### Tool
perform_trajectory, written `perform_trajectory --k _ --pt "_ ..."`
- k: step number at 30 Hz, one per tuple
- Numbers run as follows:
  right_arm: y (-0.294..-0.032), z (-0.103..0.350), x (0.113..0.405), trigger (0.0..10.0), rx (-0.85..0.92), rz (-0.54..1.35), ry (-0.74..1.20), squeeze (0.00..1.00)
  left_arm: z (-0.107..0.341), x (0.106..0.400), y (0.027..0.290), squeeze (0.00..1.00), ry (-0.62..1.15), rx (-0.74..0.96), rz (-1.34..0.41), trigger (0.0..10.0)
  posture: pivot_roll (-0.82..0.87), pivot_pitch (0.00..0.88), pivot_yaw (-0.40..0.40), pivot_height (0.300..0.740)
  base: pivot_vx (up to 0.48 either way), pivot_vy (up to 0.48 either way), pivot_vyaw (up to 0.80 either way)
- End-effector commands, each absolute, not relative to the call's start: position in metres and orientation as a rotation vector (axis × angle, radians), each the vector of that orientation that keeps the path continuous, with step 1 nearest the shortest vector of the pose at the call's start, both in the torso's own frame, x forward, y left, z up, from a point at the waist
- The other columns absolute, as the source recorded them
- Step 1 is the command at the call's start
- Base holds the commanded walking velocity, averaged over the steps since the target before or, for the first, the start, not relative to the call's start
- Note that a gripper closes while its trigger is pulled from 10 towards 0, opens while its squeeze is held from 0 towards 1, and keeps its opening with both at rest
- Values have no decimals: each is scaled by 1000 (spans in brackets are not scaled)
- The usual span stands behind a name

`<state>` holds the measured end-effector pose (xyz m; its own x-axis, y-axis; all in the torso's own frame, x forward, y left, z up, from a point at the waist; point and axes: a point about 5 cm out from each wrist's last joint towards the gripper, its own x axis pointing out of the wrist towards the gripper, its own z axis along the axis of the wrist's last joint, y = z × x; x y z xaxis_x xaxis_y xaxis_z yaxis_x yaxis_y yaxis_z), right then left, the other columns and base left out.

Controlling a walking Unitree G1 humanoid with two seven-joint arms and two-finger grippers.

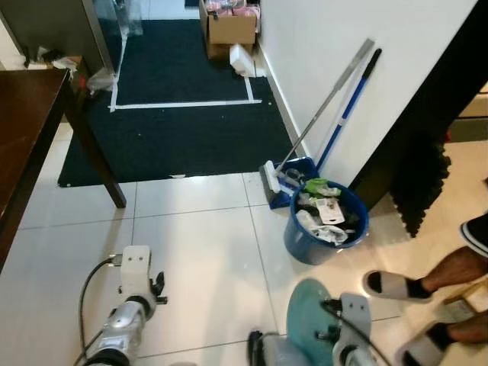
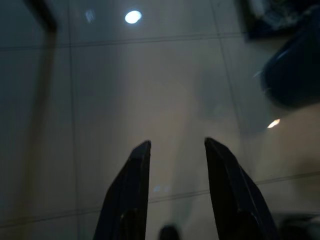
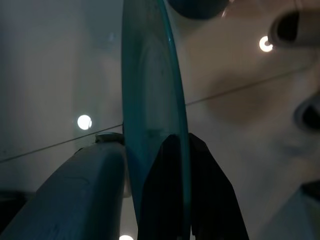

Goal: Setting the table

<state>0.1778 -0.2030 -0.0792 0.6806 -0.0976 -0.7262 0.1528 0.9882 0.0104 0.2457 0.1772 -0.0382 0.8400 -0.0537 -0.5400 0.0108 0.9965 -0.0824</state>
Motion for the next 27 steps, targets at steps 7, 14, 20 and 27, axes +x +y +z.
perform_trajectory --k 7,14,20,27 --pt "-204 -81 173 10000 81 -151 824 0 -45 235 183 0 605 -75 -16 10000 56 71 18 740 304 0 0" --pt "-203 -82 172 10000 82 -148 825 0 -45 235 184 0 605 -75 -15 10000 57 75 18 740 306 0 0" --pt "-203 -82 172 10000 81 -149 827 0 -45 235 184 0 604 -75 -14 10000 58 78 18 740 304 0 0" --pt "-203 -82 172 10000 81 -147 826 0 -45 235 185 0 604 -76 -12 10000 59 79 17 740 304 0 0"
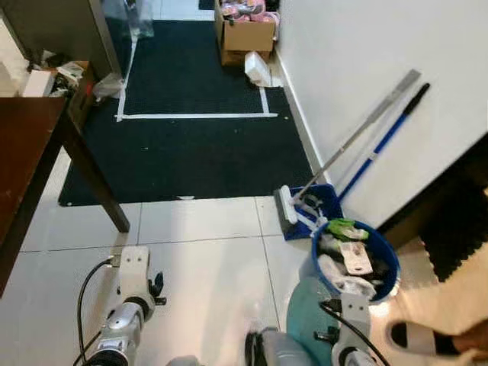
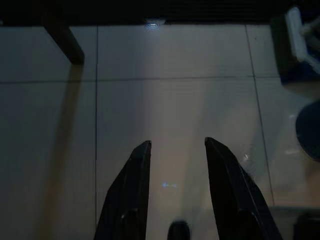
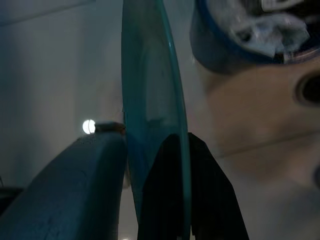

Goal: Setting the table

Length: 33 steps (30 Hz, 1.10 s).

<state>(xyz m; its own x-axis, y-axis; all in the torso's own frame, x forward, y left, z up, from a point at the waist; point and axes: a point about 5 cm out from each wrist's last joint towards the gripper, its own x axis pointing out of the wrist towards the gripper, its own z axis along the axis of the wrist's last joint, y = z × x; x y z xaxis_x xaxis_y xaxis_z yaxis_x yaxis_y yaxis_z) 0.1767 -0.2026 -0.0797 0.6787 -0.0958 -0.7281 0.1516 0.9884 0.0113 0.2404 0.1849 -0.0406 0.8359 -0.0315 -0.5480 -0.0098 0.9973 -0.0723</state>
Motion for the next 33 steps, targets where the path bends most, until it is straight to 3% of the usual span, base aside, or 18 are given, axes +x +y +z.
perform_trajectory --k 1,14,33 --pt "-203 -82 172 10000 80 -146 825 0 -45 235 185 0 604 -76 -12 10000 59 79 17 740 304 0 0" --pt "-205 -81 173 10000 75 -145 824 0 -45 234 184 0 604 -78 -7 10000 53 77 14 740 295 0 0" --pt "-203 -81 175 10000 73 -140 822 0 -50 228 194 0 645 -15 50 10000 53 77 14 740 0 0 0"
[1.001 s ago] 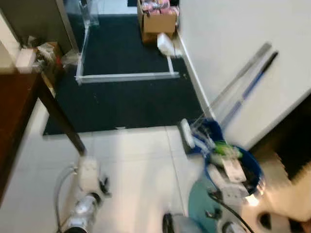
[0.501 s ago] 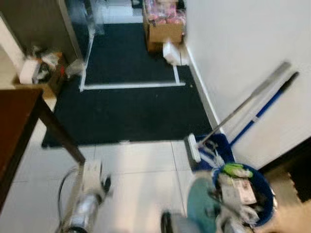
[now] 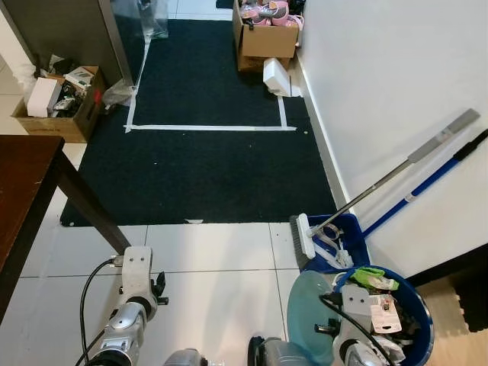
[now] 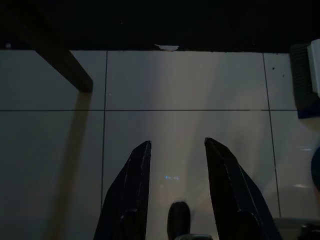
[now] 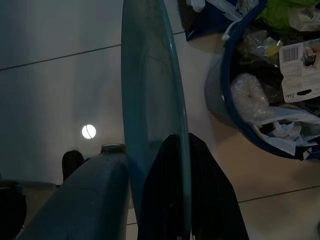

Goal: Setting the table

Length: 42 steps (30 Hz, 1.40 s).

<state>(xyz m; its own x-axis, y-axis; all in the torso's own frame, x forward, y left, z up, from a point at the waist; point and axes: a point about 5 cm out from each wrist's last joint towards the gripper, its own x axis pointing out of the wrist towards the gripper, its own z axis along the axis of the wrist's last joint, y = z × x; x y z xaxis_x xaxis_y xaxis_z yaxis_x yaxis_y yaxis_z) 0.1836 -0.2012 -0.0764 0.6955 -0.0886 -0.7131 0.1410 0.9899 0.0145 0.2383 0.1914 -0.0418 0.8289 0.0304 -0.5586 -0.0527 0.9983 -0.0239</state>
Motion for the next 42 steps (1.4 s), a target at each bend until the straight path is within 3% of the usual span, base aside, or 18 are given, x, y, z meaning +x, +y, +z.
perform_trajectory --k 1,14,20,25,30,38,42 --pt "-203 -81 175 10000 73 -140 822 0 -50 228 194 0 645 -15 50 10000 53 77 14 740 0 0 0" --pt "-203 -81 175 10000 59 -130 823 0 -52 225 194 0 657 0 42 10000 53 76 15 740 0 0 0" --pt "-222 -58 199 10000 84 -237 601 0 -41 235 197 0 551 -39 91 10000 42 60 7 740 0 0 0" --pt "-218 -61 202 10000 92 -206 664 0 -50 230 195 0 668 22 28 10000 38 55 12 740 0 0 0" --pt "-206 -76 186 10000 25 -104 836 0 -54 226 189 0 697 21 -8 10000 38 59 9 740 0 0 0" --pt "-205 -77 181 10000 28 -78 801 0 -52 224 193 0 639 -18 83 10000 32 68 -2 740 0 0 0" --pt "-206 -77 181 10000 28 -85 805 0 -53 223 194 0 658 -31 86 10000 32 73 2 740 0 0 766"
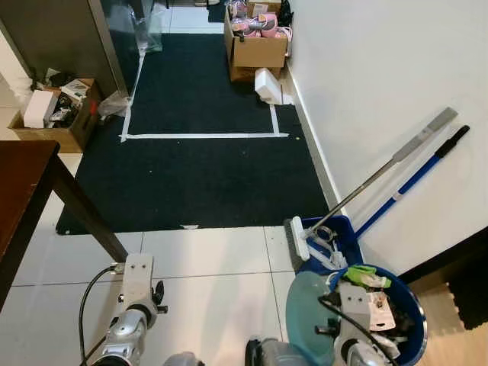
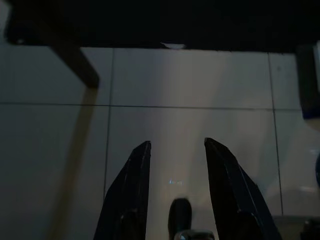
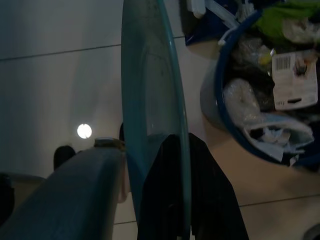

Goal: Setting the table

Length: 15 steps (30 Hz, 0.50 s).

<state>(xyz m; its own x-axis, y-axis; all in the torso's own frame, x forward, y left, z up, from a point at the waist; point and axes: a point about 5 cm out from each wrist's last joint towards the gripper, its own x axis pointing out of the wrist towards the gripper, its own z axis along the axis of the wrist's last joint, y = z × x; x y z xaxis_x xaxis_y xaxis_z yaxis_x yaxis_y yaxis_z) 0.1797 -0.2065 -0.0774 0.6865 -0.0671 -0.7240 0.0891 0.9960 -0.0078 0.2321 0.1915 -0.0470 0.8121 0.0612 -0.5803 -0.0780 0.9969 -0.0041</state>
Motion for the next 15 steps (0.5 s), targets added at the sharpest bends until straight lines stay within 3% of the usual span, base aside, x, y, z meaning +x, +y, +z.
perform_trajectory --k 1,15 --pt "-205 -77 181 10000 27 -78 813 0 -54 223 194 0 670 -26 73 10000 32 73 2 740 0 0 800" --pt "-204 -78 181 10000 24 -63 833 0 -62 214 184 0 746 29 -24 10000 36 72 2 740 0 0 800"
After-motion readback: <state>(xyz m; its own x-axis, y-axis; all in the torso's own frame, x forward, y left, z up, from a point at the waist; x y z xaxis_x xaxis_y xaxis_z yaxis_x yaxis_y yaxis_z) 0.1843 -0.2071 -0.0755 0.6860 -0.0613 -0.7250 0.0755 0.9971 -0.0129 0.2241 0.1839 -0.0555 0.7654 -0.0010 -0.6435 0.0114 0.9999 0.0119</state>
